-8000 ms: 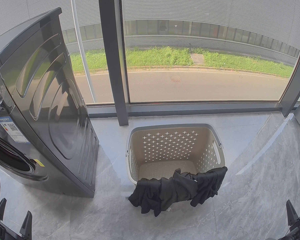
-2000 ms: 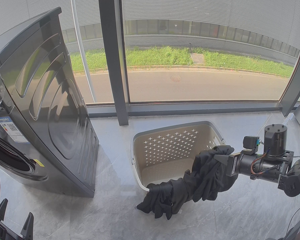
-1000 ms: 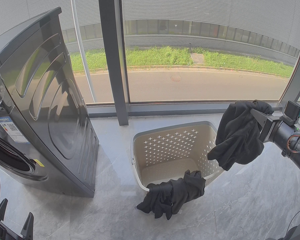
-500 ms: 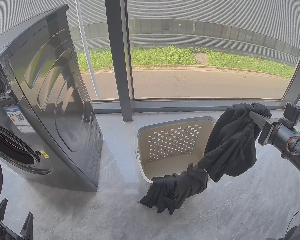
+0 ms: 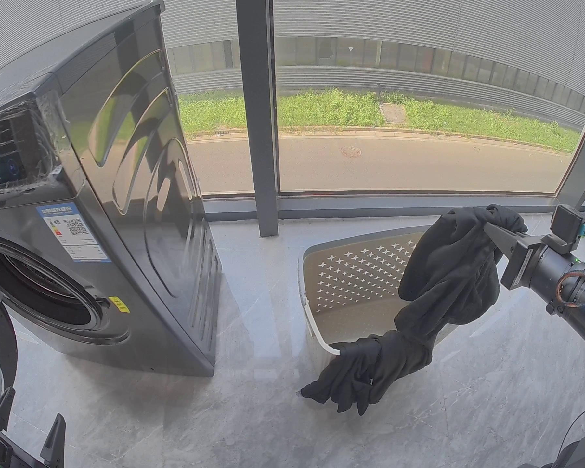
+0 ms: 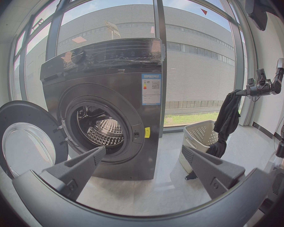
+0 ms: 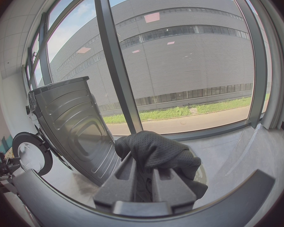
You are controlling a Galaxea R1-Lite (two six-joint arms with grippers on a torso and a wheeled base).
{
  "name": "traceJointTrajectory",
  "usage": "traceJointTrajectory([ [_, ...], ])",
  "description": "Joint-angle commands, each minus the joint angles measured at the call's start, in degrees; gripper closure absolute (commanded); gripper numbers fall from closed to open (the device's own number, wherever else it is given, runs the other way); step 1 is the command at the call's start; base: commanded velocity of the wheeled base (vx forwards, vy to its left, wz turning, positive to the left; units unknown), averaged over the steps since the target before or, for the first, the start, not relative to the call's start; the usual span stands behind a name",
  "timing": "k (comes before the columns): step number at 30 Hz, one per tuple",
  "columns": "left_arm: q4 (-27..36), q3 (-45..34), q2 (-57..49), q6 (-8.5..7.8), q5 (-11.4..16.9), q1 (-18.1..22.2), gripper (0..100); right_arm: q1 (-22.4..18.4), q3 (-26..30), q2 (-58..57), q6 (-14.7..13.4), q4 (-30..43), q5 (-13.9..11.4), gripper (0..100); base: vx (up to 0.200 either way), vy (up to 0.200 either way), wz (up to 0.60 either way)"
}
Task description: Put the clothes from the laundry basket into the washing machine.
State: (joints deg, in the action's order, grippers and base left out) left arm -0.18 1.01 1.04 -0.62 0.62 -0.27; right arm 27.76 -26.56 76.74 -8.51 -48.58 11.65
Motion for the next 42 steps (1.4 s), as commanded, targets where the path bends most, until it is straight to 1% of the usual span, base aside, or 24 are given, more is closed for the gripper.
traceJointTrajectory([
  [1, 0.0, -0.9, -1.0, 0.01, 0.1, 0.0, 0, 0.3, 0.3, 0.0, 0.0, 0.0, 0.0, 100, 0.0, 0.2, 0.0],
  [10, 0.0, -0.9, -1.0, 0.01, 0.0, 0.0, 0, 0.5, 0.4, -0.3, 0.1, 0.1, 0.0, 100, 0.0, 0.2, 0.0],
  [14, 0.0, -0.9, -1.0, 0.01, 0.0, 0.1, 0, 1.9, 1.2, -0.4, 0.2, 0.0, 0.0, 100, 0.0, 0.2, 0.0],
  [21, 0.0, -0.9, -1.0, 0.01, 0.1, 0.0, 0, 3.3, 1.9, -0.7, 0.3, 0.0, 0.0, 100, 0.0, 0.2, 0.0],
  [22, 0.0, -0.9, -1.0, 0.09, 0.0, 0.0, 0, 4.0, 2.4, -1.4, 0.3, 0.1, 0.0, 100, 0.0, 0.2, 0.0],
  [27, 0.0, -0.9, -1.0, 0.09, 0.0, 0.0, 0, 5.5, 3.2, -1.9, 0.3, 0.0, -0.6, 100, 0.0, 0.2, 0.0],
  [34, 0.0, -0.9, -1.0, 0.18, 0.0, 0.0, 0, 5.5, 4.2, -1.9, 0.4, -0.1, -2.1, 100, 0.0, 0.2, 0.0],
  [40, 0.0, -0.9, -1.0, 0.09, 0.0, 0.0, 0, 5.6, 4.7, -1.9, 0.4, -0.2, -2.8, 100, 0.0, 0.0, 0.0],
  [42, 0.0, -0.9, -1.0, 0.18, 0.0, 0.0, 0, 5.6, 4.7, -1.9, 0.4, -0.2, -2.8, 100, -0.2, 0.0, 0.0],
])
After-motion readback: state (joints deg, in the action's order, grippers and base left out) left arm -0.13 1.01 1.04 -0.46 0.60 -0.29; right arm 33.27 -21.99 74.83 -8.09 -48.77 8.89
